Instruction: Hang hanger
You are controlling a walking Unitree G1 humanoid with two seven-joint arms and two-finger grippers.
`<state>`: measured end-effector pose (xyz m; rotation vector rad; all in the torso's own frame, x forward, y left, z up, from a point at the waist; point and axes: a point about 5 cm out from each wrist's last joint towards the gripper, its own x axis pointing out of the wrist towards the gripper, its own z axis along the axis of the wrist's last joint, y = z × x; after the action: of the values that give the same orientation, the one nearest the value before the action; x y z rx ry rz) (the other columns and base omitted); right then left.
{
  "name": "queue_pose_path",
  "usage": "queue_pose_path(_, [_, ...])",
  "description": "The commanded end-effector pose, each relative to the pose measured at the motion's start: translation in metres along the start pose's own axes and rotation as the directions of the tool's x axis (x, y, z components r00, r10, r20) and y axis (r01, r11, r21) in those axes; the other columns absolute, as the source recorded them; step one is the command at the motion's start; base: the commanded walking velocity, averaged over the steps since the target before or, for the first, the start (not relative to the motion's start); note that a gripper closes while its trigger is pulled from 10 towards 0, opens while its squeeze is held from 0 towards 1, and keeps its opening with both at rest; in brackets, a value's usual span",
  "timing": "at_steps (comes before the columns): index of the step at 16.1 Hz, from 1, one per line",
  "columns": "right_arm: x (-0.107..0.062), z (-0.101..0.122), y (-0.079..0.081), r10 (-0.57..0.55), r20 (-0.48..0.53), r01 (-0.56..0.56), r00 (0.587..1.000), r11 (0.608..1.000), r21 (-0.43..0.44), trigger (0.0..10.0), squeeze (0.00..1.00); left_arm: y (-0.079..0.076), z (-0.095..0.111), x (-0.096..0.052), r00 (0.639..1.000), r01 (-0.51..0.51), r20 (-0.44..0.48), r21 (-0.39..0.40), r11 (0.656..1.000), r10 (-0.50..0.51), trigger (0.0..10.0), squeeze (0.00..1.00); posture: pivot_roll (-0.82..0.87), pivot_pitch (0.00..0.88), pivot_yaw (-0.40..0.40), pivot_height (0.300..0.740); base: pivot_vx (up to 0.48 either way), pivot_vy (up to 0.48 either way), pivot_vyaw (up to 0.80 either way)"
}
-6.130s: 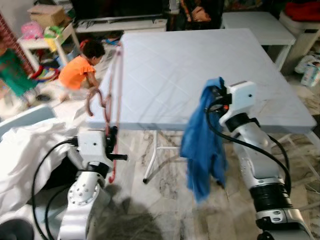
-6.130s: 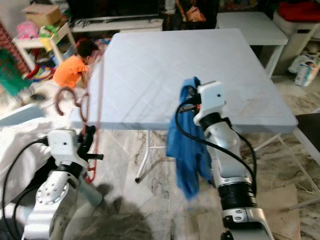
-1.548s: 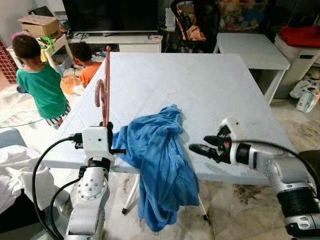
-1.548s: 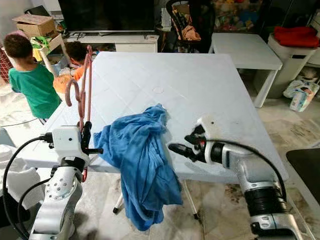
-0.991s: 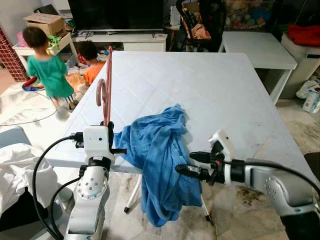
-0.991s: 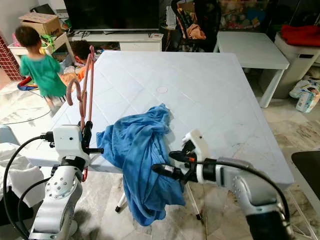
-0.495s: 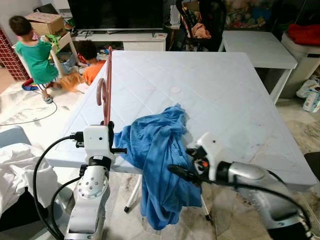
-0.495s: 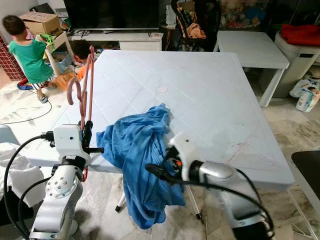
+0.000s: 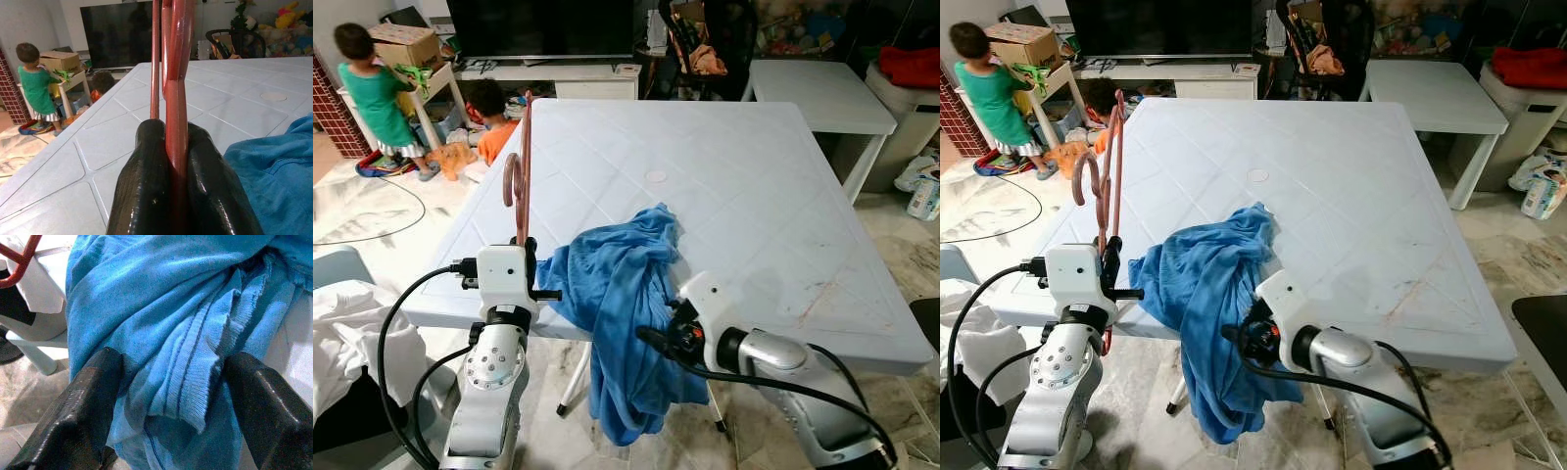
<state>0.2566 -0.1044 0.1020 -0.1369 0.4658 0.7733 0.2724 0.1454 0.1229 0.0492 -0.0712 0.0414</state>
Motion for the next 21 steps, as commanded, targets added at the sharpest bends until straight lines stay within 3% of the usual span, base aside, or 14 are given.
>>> queue_pose_path(1, [0.001,0.001,0.001,-0.016,0.004,0.016,1.000,1.000,-0.016,0.0,0.00,-0.002,0.000,0.002,1.000,0.008,-0.003,-0.001,1.000,-0.008,10.0,0.00,-0.07,0.000,0.032,0.740,0.000,0.000,0.00])
queue_pose_path(7, [0.015,-0.007,-0.004,-0.120,-0.018,0.117,0.993,0.989,-0.090,0.0,0.00,0.000,0.000,0.000,1.000,0.003,-0.004,0.004,1.000,-0.003,10.0,0.00,-0.07,0.000,0.023,0.740,0.000,0.000,0.00])
queue_pose_path(12, [0.026,0.003,-0.025,-0.219,0.020,0.220,0.975,0.971,-0.088,0.0,0.00,-0.001,0.000,0.000,1.000,0.000,-0.004,0.004,1.000,0.000,10.0,0.00,-0.06,0.000,0.018,0.740,0.000,0.000,0.00])
queue_pose_path(16, [0.032,0.003,-0.033,-0.238,0.025,0.240,0.971,0.965,-0.109,0.0,0.00,0.001,0.000,-0.001,1.000,-0.007,-0.005,0.006,1.000,0.007,10.0,0.00,-0.05,0.000,0.011,0.740,0.000,0.000,0.00])
queue_pose_path(18, [0.041,0.014,-0.041,-0.274,0.064,0.279,0.960,0.955,-0.101,0.0,0.00,0.003,0.000,-0.001,1.000,-0.012,-0.006,0.009,1.000,0.012,10.0,0.00,-0.05,0.000,0.011,0.740,0.000,0.000,0.00])
queue_pose_path(21, [0.062,0.069,-0.056,-0.365,0.203,0.365,0.909,0.930,0.040,0.0,0.00,0.001,0.002,0.000,1.000,-0.008,0.000,0.011,1.000,0.008,10.0,0.00,-0.03,0.000,0.005,0.740,0.000,0.000,0.00])
